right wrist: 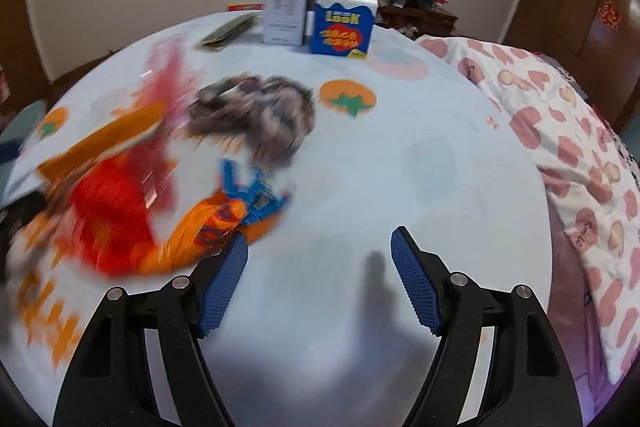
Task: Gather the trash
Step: 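Return both grippers to the table and grasp the orange snack wrapper with the left, then lift the orange wrapper with the left gripper while the right grasps the red-orange wrapper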
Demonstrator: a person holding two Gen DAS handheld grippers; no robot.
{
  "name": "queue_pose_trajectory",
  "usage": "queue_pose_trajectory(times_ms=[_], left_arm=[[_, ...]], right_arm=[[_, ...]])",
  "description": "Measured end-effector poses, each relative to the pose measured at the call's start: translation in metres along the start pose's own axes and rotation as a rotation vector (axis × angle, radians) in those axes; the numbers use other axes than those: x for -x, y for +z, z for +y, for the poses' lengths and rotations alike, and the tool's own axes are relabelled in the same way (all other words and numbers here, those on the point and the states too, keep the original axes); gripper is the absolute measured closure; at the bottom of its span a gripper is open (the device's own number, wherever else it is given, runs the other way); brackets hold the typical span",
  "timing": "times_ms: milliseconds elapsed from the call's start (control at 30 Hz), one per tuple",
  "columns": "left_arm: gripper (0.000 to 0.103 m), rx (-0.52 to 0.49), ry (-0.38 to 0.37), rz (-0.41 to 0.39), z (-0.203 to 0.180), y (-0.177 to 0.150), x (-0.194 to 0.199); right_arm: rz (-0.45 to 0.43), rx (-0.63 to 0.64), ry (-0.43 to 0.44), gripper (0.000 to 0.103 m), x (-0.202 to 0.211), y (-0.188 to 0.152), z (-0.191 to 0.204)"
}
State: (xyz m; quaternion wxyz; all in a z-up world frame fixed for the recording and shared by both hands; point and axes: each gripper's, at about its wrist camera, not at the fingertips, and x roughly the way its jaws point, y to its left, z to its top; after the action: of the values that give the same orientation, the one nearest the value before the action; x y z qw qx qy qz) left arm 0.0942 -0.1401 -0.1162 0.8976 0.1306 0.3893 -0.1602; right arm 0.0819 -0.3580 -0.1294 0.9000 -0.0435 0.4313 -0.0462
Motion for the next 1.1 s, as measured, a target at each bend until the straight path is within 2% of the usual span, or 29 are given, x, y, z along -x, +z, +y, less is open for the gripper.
queue_pose_trajectory(times_ms=[167,333,400,467,500,533,633,867,933,967,1100], left_arm=[[0.015,-0.007,-0.012,-0.003,0.002,-0.002,0.0],[0.016,-0.023,-0.041,0.015,-0.004,-0.004,-0.012],[0.025,-0.036,-0.066,0.024,-0.008,-0.005,-0.016],[0.051,-0.04,-0.1,0.05,-0.011,-0.006,-0.021],[0.059,-0.04,-0.113,0.055,-0.012,-0.006,-0.022],[0.074,-0.042,-0.127,0.058,-0.012,-0.007,-0.022],[0.082,-0.031,-0.14,0.046,-0.009,-0.006,-0.017],[0.084,0.022,-0.142,-0.024,0.01,-0.007,0.019],[0.084,0.047,-0.145,-0.047,0.02,-0.009,0.031],[0.084,0.055,-0.139,-0.058,0.024,-0.01,0.036],[0.084,0.079,-0.113,-0.059,0.04,-0.016,0.038]], right_arm=[[-0.044,-0.048,-0.032,0.03,-0.009,0.031,-0.009],[-0.054,-0.084,0.035,0.03,0.014,0.016,-0.009],[-0.048,-0.1,0.058,0.029,0.019,0.009,-0.008],[-0.05,-0.129,0.079,0.029,0.026,0.002,-0.009],[-0.051,-0.141,0.091,0.029,0.029,0.0,-0.009],[-0.051,-0.15,0.104,0.029,0.031,-0.002,-0.008],[-0.054,-0.199,0.159,0.029,0.04,-0.008,-0.002],[-0.062,-0.199,0.218,0.029,0.049,-0.008,0.034],[-0.058,-0.178,0.227,0.027,0.048,-0.007,0.047],[-0.054,-0.16,0.226,0.023,0.047,-0.006,0.057],[-0.017,-0.059,0.2,0.023,0.04,-0.004,0.078]])
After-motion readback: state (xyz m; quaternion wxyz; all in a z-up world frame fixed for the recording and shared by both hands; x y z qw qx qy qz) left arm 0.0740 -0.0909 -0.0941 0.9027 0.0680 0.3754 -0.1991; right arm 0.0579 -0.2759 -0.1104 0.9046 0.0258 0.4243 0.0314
